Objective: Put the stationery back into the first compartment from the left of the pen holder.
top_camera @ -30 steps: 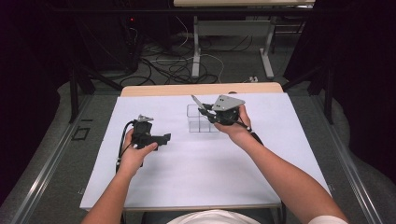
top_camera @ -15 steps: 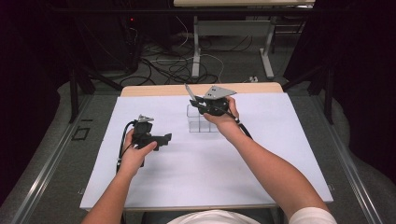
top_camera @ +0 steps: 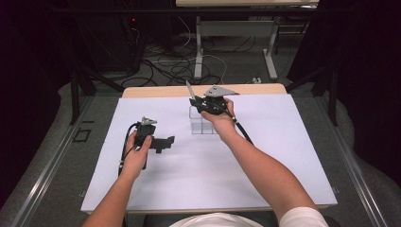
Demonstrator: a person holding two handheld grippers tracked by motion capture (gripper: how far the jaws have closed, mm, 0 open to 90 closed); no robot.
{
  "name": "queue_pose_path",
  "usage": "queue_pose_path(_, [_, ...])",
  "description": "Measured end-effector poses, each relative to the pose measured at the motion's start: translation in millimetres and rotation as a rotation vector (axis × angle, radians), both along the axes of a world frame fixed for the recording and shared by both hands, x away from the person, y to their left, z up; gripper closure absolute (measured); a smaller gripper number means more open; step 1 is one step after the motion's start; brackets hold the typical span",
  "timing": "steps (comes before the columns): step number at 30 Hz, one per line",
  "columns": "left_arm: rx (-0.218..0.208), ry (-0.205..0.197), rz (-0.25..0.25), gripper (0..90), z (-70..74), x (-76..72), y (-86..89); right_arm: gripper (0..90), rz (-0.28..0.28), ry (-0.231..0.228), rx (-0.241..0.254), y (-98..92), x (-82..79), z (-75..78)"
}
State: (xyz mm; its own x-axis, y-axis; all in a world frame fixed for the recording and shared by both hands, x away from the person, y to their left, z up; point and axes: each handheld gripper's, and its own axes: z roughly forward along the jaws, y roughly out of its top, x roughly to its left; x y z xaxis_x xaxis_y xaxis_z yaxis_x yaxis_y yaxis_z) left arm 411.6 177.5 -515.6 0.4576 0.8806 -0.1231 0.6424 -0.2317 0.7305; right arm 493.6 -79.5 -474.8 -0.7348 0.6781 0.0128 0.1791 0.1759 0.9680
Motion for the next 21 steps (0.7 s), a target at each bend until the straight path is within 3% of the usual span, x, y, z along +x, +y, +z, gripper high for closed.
queue_pose_path(10, [0.013,0.004,0.006,0.2,-2.9,0.4,0.5,77.6,-0.012,0.054,-0.019,6.7,0.4,-10.0])
queue_pose_path(18, [0.022,0.013,0.001,0.2,-5.2,0.9,0.9,76.8,-0.013,0.050,-0.022,8.3,-0.7,-11.1])
queue_pose_path(21, [0.006,0.021,0.009,0.2,-5.7,0.4,0.4,74.5,-0.016,0.051,-0.032,6.9,-1.0,-10.3])
